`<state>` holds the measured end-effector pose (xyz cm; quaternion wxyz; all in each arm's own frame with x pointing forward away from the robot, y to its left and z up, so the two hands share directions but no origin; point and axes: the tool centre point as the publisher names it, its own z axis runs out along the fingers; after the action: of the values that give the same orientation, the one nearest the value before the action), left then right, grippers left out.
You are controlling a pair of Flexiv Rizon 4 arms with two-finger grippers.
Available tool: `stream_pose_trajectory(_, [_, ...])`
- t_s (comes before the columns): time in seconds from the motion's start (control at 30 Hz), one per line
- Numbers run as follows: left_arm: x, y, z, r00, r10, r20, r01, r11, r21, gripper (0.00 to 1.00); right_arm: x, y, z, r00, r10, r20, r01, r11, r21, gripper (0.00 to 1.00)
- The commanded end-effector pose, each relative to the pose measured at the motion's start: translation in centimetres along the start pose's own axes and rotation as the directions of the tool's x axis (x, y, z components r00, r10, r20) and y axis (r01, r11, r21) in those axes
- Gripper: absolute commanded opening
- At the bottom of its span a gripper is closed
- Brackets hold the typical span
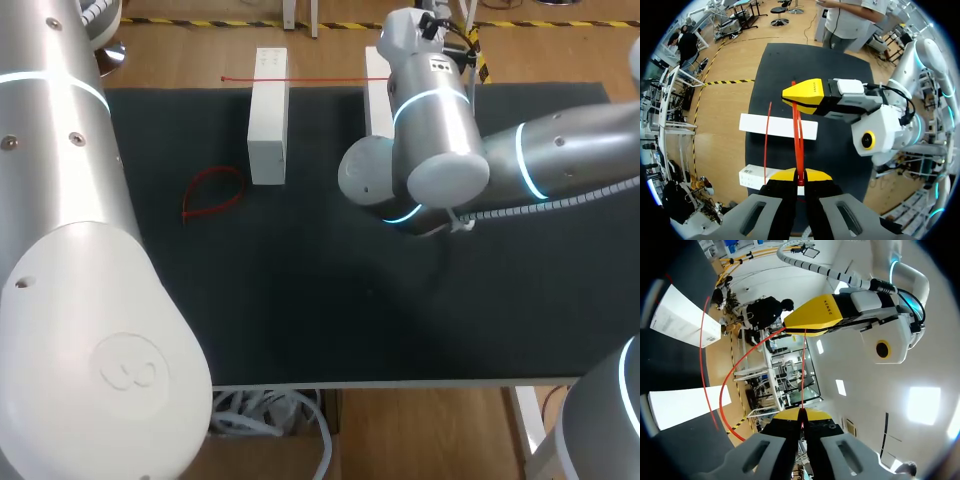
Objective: Grab the tape and strap the tape.
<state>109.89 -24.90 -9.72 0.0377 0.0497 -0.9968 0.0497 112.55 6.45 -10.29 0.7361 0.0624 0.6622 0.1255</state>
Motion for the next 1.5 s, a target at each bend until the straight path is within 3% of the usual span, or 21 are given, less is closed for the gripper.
stream_pose_trajectory(0.03, [-0.2,-0.2,-0.3,1.000,0.000,-0.006,0.000,1.000,-0.010,0.00,-0.5,-0.2,0.0,1.000,-0.002,-0.012,0.002,1.000,-0.009,0.00])
stream_pose_trajectory(1.5, [-0.2,-0.2,-0.3,1.000,0.000,-0.006,0.000,1.000,-0.010,0.00,-0.1,1.0,-0.4,0.999,-0.019,-0.028,0.018,0.998,-0.053,0.00])
